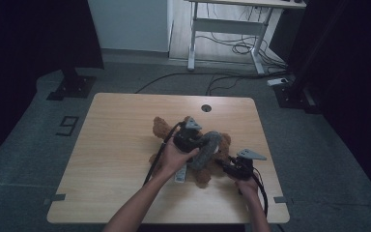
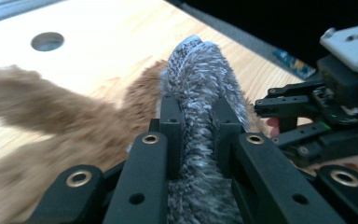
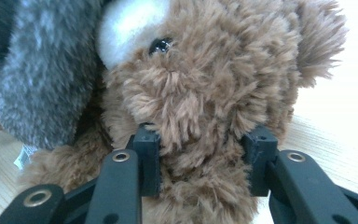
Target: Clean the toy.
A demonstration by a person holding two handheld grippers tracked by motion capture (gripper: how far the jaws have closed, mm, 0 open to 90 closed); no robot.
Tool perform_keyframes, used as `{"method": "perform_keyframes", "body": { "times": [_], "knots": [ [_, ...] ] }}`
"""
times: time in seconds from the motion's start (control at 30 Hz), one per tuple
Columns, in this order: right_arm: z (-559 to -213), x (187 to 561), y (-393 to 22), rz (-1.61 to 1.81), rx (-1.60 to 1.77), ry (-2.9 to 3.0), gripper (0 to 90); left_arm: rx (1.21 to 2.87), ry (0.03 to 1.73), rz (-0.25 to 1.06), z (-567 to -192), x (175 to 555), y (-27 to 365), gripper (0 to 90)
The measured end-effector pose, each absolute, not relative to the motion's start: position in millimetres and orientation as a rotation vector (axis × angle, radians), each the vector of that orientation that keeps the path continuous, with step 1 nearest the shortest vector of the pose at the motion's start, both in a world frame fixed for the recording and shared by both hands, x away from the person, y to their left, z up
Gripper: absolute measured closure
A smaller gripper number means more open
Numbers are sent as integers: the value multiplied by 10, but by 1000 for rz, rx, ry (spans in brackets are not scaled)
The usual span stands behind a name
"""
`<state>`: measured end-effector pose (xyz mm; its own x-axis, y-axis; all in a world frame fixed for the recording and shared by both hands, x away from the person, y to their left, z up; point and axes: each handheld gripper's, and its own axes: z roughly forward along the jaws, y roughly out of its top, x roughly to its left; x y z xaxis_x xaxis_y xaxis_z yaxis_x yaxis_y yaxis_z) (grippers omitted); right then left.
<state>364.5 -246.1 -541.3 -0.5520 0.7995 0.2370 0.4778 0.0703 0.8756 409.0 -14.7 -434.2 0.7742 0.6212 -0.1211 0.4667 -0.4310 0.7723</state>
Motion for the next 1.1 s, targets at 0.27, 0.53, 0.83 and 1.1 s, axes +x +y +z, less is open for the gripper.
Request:
{"method": "perform_keyframes", "body": {
  "times": [0.27, 0.53, 0.83, 1.1],
  "knots": [
    [-5418, 3643, -2463, 1475, 1277, 2052, 585, 2058, 962, 164, -4568, 4305, 198, 786],
    [-5412, 3629, -2447, 1465, 1269, 2054, 584, 2000, 1005, 186, -4539, 4247, 625, 787],
    [-5414, 3621, -2446, 1468, 1272, 2056, 583, 1992, 1059, 262, -4577, 4161, 1002, 786],
    [-5414, 3626, -2450, 1472, 1274, 2057, 582, 1983, 1150, 208, -4985, 4067, 1347, 789]
  ]
}}
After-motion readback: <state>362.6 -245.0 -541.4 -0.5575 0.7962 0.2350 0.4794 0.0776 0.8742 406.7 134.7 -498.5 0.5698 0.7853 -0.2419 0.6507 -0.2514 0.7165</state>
